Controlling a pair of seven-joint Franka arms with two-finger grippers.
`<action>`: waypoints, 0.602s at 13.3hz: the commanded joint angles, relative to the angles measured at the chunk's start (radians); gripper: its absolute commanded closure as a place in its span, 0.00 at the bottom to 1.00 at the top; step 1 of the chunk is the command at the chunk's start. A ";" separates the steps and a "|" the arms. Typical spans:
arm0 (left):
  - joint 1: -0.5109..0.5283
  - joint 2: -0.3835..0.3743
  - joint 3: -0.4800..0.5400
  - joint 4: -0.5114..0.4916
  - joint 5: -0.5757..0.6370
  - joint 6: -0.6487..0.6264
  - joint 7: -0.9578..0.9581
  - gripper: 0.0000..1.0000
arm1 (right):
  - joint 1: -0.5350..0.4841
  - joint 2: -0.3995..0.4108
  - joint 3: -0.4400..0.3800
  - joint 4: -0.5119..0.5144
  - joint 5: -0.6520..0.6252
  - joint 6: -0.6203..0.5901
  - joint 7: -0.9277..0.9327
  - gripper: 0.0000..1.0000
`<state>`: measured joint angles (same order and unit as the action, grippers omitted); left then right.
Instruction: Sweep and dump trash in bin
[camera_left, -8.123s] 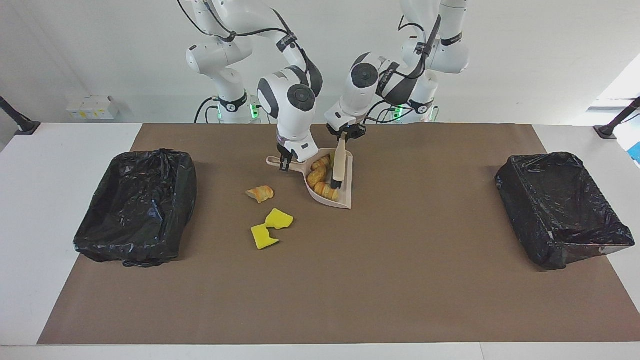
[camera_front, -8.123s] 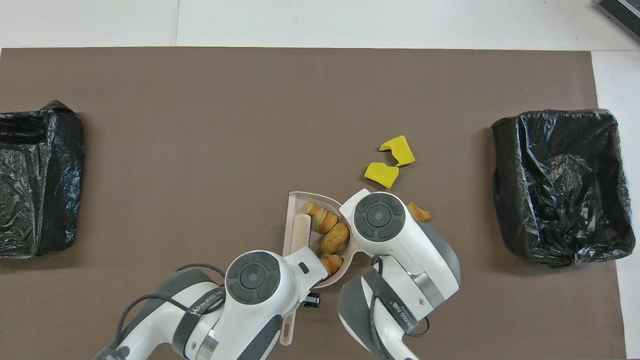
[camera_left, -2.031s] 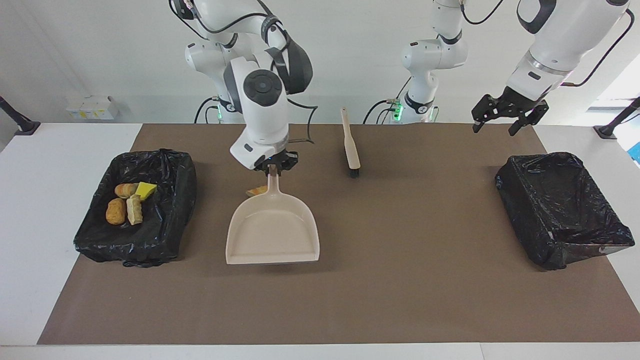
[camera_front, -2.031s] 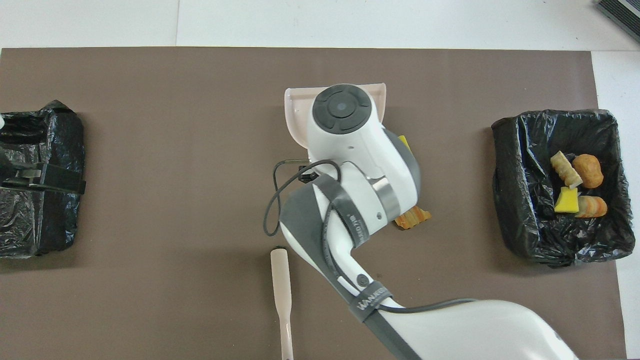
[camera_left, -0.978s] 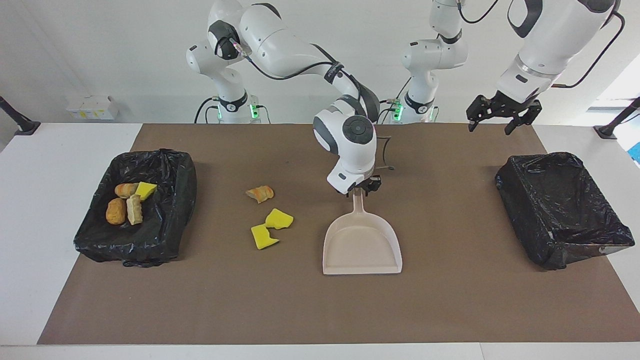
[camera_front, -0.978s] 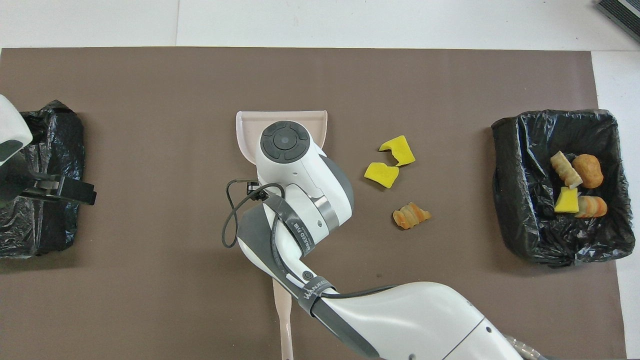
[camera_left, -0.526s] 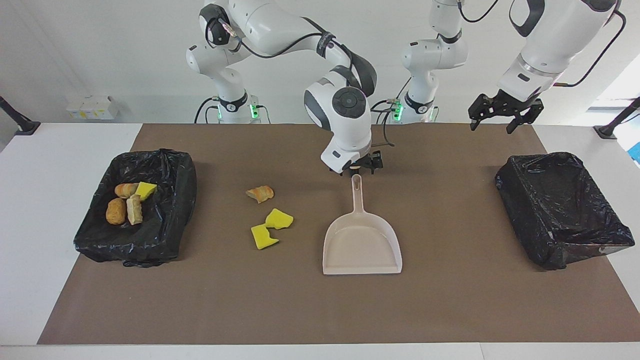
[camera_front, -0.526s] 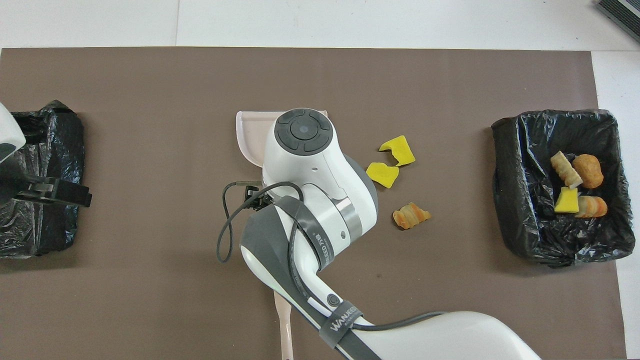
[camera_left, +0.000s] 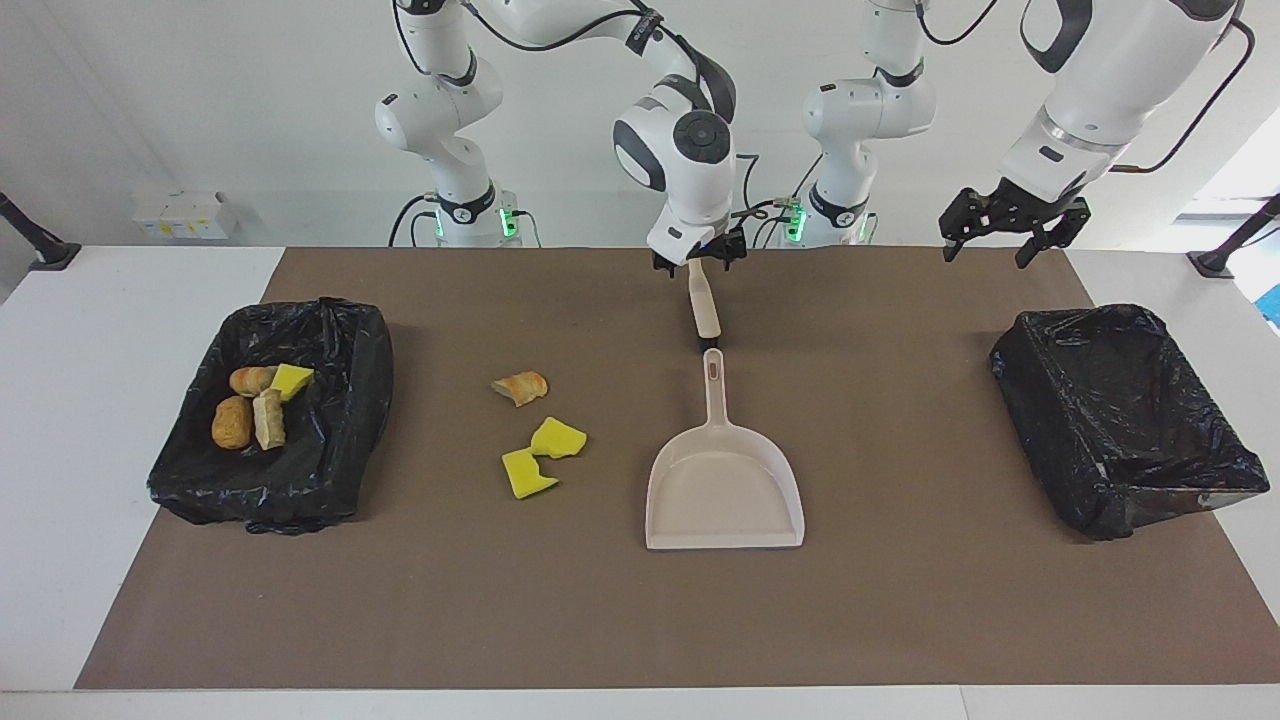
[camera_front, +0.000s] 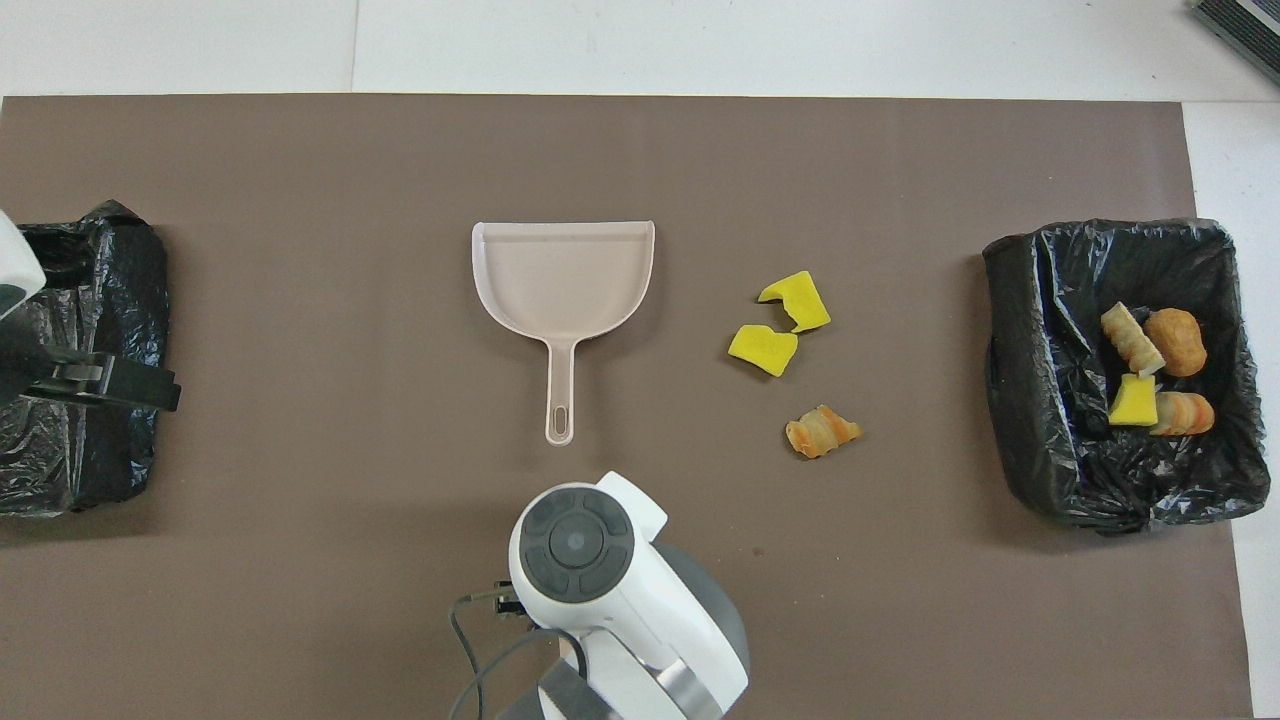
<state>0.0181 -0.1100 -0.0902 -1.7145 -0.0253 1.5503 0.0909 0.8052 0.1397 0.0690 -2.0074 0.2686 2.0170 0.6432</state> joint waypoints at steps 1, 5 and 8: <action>-0.001 -0.020 0.004 -0.019 0.011 0.017 0.004 0.00 | 0.037 -0.091 -0.003 -0.160 0.033 0.080 0.024 0.00; -0.003 -0.020 0.004 -0.019 0.011 0.019 0.004 0.00 | 0.078 -0.083 -0.003 -0.217 0.073 0.175 0.041 0.00; -0.001 -0.020 0.004 -0.019 0.011 0.019 0.003 0.00 | 0.094 -0.078 -0.003 -0.220 0.073 0.212 0.042 0.32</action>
<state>0.0181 -0.1111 -0.0902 -1.7146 -0.0253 1.5523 0.0908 0.8857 0.0773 0.0687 -2.2051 0.3235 2.2034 0.6605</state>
